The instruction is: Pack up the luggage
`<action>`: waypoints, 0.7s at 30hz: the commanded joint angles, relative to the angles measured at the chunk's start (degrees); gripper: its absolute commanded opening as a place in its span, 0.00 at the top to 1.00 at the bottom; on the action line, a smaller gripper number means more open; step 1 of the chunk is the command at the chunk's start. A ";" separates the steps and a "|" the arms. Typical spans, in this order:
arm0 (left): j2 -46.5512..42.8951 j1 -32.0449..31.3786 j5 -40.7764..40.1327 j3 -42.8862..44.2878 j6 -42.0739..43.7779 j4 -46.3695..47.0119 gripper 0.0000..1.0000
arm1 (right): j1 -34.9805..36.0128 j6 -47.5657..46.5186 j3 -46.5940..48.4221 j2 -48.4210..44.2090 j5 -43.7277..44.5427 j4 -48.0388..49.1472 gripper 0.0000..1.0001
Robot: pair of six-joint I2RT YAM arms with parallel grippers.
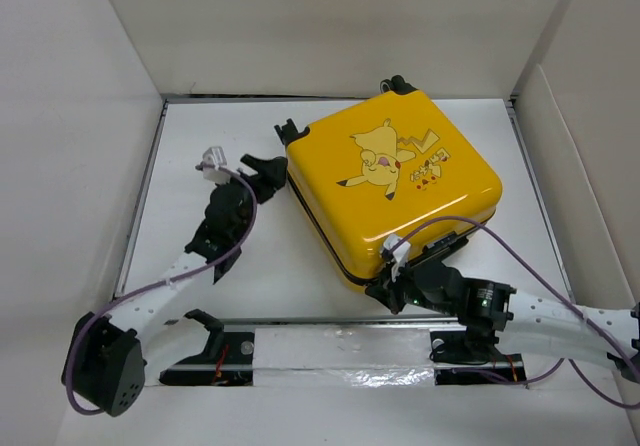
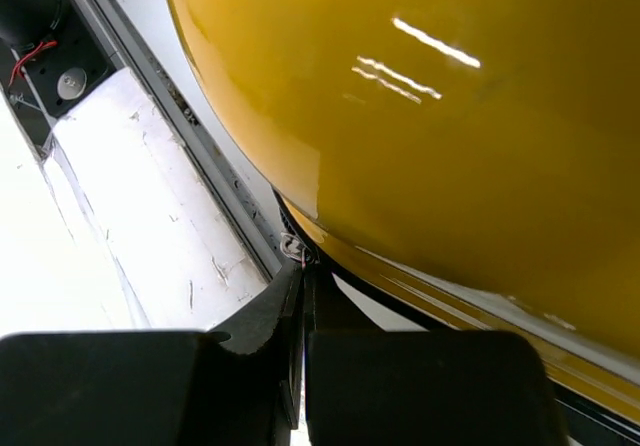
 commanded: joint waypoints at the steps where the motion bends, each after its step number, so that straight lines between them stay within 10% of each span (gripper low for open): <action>1: 7.10 4.75 6.75 9.02 1.45 -0.31 0.27 | -0.74 -0.79 3.01 0.87 0.30 7.08 1.00; 12: 40.23 10.40 17.32 41.88 3.73 -9.43 0.27 | -1.27 -2.55 3.54 1.84 -0.23 7.52 1.00; 21: 47.72 11.02 18.89 47.62 2.95 -6.82 0.31 | -1.27 -2.46 2.48 0.43 -1.11 8.49 1.00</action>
